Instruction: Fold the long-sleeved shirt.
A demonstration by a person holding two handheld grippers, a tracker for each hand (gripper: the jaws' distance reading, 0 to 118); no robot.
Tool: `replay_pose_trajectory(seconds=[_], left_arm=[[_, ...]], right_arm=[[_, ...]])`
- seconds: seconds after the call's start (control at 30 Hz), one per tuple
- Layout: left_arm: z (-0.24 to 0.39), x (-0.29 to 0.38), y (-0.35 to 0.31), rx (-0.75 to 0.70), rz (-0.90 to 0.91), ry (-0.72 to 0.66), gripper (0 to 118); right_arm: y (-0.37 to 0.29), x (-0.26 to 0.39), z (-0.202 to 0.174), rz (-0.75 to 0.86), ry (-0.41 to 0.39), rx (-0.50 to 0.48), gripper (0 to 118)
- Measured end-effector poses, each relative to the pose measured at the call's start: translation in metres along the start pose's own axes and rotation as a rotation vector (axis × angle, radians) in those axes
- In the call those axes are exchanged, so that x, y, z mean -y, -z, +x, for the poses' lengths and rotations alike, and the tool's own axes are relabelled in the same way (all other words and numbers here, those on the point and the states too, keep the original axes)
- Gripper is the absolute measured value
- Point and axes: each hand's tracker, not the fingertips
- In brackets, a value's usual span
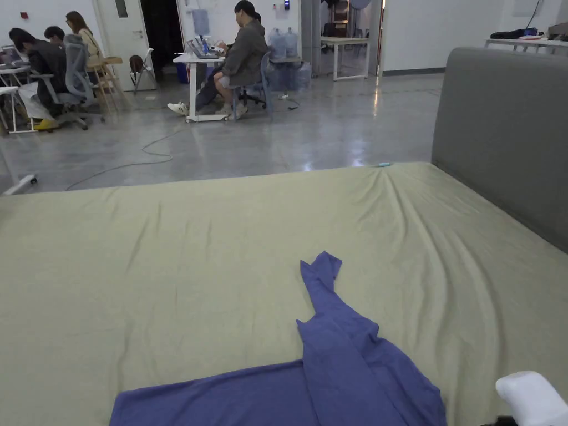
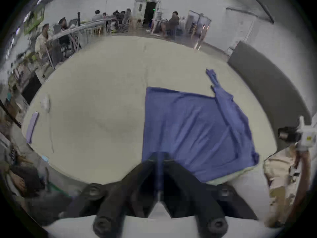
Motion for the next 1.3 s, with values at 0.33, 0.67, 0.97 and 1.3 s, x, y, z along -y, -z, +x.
replay_pose_trajectory(seconds=[0.33, 0.67, 0.97, 1.3], left_arm=[[0.03, -0.054, 0.068, 0.038, 0.014, 0.077, 0], [0.006, -0.088, 0.14, 0.04, -0.055, 0.112, 0], [-0.011, -0.089, 0.137, 0.045, -0.086, 0.099, 0], [0.006, -0.076, 0.06, 0.06, 0.013, 0.131, 0]], right_arm=[[0.204, -0.238, 0.0, 0.003, -0.006, 0.026, 110], [0.47, -0.408, 0.056, -0.171, 0.265, 0.259, 118], [0.462, -0.399, 0.063, -0.182, 0.167, 0.335, 5], [0.252, -0.326, -0.007, -0.131, -0.122, 0.096, 5]])
